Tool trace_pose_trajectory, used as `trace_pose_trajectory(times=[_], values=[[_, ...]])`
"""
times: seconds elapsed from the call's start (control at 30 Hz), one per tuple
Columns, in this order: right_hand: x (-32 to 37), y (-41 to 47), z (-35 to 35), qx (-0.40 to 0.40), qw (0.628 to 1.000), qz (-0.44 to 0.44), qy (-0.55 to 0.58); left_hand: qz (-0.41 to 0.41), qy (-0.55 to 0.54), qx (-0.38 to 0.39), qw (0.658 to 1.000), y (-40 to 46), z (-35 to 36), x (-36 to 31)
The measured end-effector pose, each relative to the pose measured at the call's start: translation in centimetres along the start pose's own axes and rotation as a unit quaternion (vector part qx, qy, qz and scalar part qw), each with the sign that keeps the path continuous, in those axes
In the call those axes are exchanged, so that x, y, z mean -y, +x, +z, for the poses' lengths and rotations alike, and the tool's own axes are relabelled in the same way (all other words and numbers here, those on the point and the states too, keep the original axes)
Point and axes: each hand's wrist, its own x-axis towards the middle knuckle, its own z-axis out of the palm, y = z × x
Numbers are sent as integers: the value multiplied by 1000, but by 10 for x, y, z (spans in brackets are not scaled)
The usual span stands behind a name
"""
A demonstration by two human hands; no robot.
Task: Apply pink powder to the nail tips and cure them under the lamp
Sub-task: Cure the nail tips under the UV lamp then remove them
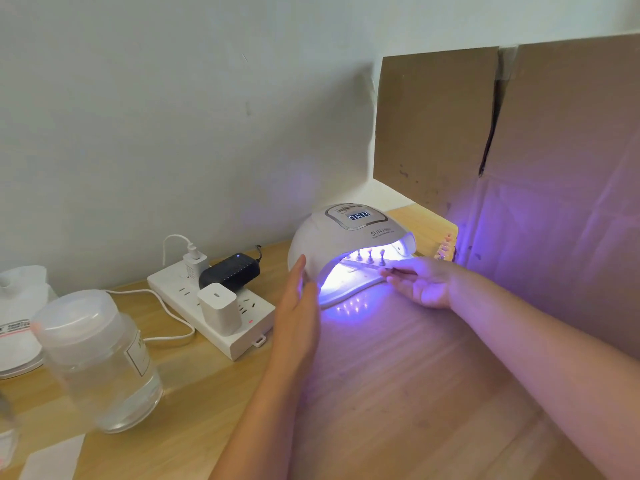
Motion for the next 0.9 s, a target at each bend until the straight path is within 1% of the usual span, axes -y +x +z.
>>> trace_pose_trajectory(times=[0.17,0.27,0.33,0.37,0.4,0.47,0.53,0.6,0.67,0.7,0.73,0.77,0.8,0.83,0.9], values=[[5,13,21,-13,999,10,27,-16,-8,-5,1000,2,0,0],[4,21,26,-74,997,-25,-3,-21,-8,-8,1000,2,0,-1],[3,28,26,-111,991,-42,68,-21,-13,-8,1000,2,1,-1],[2,30,27,-115,986,-59,104,-20,-13,-9,1000,2,1,-1],[-1,30,29,-104,987,-74,102,-21,-12,-9,1000,2,1,-2],[-5,31,29,-96,988,-102,73,-25,-7,-12,1000,2,1,-2],[-7,27,30,-76,991,-101,43,-26,-9,-18,999,2,1,-3],[-9,24,25,-63,990,-119,-30,-26,-9,-18,999,1,2,-4],[-10,14,18,-50,981,-129,-139,-23,-5,-15,1000,1,2,-4],[-8,7,14,-50,966,-139,-212,-22,-2,-15,1000,1,2,-4],[-6,-1,10,-55,938,-155,-304,-22,-1,-16,1000,1,2,-4],[-2,-10,6,-56,903,-177,-387,-23,-1,-18,1000,1,2,-4],[2,-20,5,-50,871,-208,-442,-23,-1,-21,1000,1,3,-4],[8,-29,4,-45,846,-245,-471,-23,-1,-23,999,2,3,-4],[22,-40,8,-60,808,-333,-483,-18,-5,-21,1000,2,4,-4]])
